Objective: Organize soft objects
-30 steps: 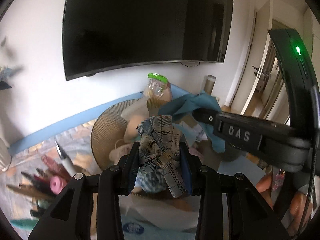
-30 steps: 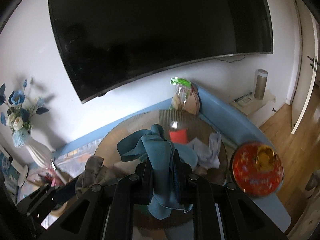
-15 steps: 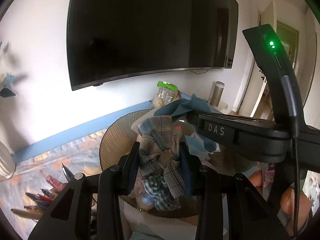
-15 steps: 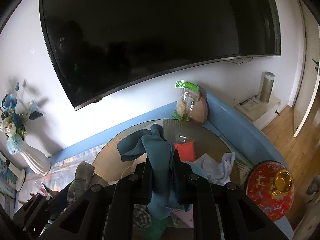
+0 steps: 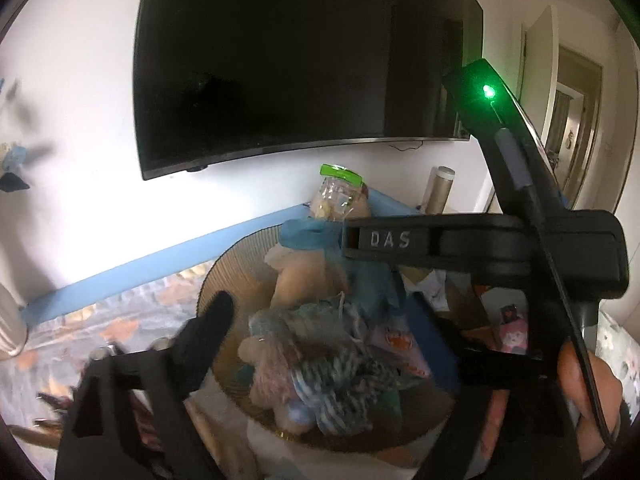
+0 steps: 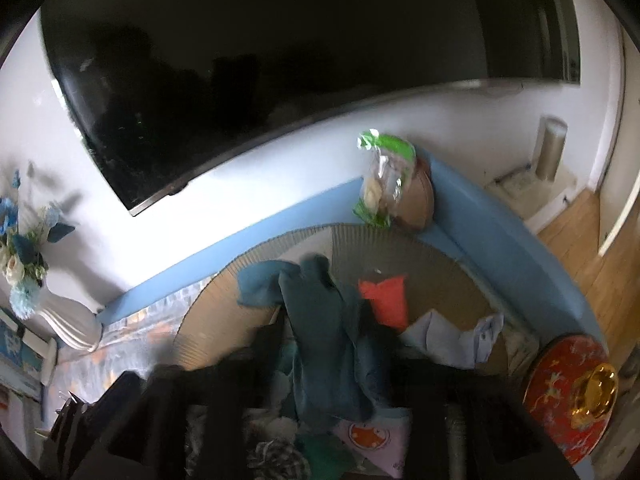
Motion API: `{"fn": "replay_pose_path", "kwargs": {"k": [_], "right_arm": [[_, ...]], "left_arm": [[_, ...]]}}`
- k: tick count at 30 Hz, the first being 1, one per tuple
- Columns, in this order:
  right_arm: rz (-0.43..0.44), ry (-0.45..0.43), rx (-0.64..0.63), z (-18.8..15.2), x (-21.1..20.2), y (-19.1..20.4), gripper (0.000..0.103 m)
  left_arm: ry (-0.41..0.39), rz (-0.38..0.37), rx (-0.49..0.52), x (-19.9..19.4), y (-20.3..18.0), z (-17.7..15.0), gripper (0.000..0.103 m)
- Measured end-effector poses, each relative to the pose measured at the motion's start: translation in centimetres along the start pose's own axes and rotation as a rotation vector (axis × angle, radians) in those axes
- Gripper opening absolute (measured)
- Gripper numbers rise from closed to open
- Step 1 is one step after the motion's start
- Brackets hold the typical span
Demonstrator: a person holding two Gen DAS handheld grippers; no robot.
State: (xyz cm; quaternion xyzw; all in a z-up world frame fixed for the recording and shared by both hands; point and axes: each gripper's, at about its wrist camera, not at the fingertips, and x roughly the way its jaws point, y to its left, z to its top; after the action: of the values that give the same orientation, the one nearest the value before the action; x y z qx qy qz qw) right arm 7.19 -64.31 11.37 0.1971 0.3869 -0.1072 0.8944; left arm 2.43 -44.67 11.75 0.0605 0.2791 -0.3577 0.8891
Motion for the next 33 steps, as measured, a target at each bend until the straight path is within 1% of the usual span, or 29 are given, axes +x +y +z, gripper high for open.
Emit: {"fn": "replay_pose_path", "kwargs": {"k": [2,3,5,7,9,12,14,15,16,17,18,22,24,25,27,29,30,31,32,33], "right_arm": [[-0.027,-0.030,0.002,-0.5,-1.0,-0.1,0.064],[-0.031,-0.034,-0.001,-0.8,-1.5,-0.1,0.064],[-0.023,-0.043,0.009,-1.3,-2.6,-0.3,0.065],[-0.009,-0.055,0.024,-2.0,-4.2,-0.4,0.064],[-0.009,-0.071,0.019,-2.6,-5.7,-0.1,0.065],[-0.018,-0.101,-0.003,-3.9,-8.4,0.9,0.065],[0.004,-0.122,-0.005,-4.8,-10.3,1.5,0.066],[0.018,-0.132,-0.005,-5.4,-11.3,1.8,0.068],[0.028,-0.138,-0.004,-5.7,-11.9,2.0,0.071],[0.042,-0.147,-0.003,-6.3,-12.7,2.3,0.078],[0.060,-0.162,-0.002,-7.1,-13.7,2.8,0.082],[0.107,-0.184,-0.019,-9.8,-15.5,5.2,0.083],[0.121,-0.215,-0.036,-11.4,-16.2,6.9,0.083],[0.140,-0.246,-0.061,-12.5,-16.7,8.3,0.083],[0.166,-0.265,-0.112,-14.2,-17.1,10.9,0.083],[0.195,-0.280,-0.170,-16.1,-17.2,14.0,0.084],[0.209,-0.284,-0.213,-17.6,-17.0,16.5,0.087],[0.205,-0.286,-0.235,-18.5,-16.8,17.9,0.089],[0.169,-0.314,-0.250,-20.1,-16.3,19.9,0.091],[0.132,-0.351,-0.251,-21.3,-15.9,21.0,0.092]], "left_arm": [[-0.012,0.005,0.010,-0.7,-0.1,-0.4,0.088],[-0.023,-0.006,0.020,-1.4,-0.2,-0.8,0.088],[-0.023,-0.039,0.038,-2.7,-0.4,-1.4,0.088],[-0.021,-0.066,0.031,-4.3,-0.5,-2.1,0.088],[-0.025,-0.072,0.039,-5.7,-0.6,-2.6,0.088],[-0.047,-0.030,0.089,-8.7,-0.8,-3.5,0.089],[-0.060,-0.009,0.088,-10.8,-0.1,-4.2,0.089],[-0.064,0.005,0.077,-12.3,0.6,-4.7,0.089],[-0.066,0.015,0.068,-12.9,1.2,-4.9,0.089],[-0.068,0.035,0.047,-14.3,2.3,-5.4,0.089],[-0.067,0.051,0.030,-15.2,3.1,-5.7,0.089],[-0.066,0.160,-0.052,-19.4,7.6,-7.8,0.089],[-0.071,0.248,-0.085,-21.7,10.0,-9.3,0.089],[-0.084,0.302,-0.099,-23.0,11.4,-10.2,0.090],[-0.106,0.390,-0.119,-24.5,13.4,-11.8,0.090],[-0.103,0.475,-0.144,-25.3,15.4,-13.2,0.090],[-0.098,0.498,-0.167,-26.0,16.5,-14.0,0.090],[-0.100,0.514,-0.186,-26.3,17.5,-14.6,0.090],[-0.106,0.538,-0.214,-26.7,18.7,-15.4,0.090],[-0.110,0.558,-0.232,-26.7,19.5,-16.0,0.090]]}}
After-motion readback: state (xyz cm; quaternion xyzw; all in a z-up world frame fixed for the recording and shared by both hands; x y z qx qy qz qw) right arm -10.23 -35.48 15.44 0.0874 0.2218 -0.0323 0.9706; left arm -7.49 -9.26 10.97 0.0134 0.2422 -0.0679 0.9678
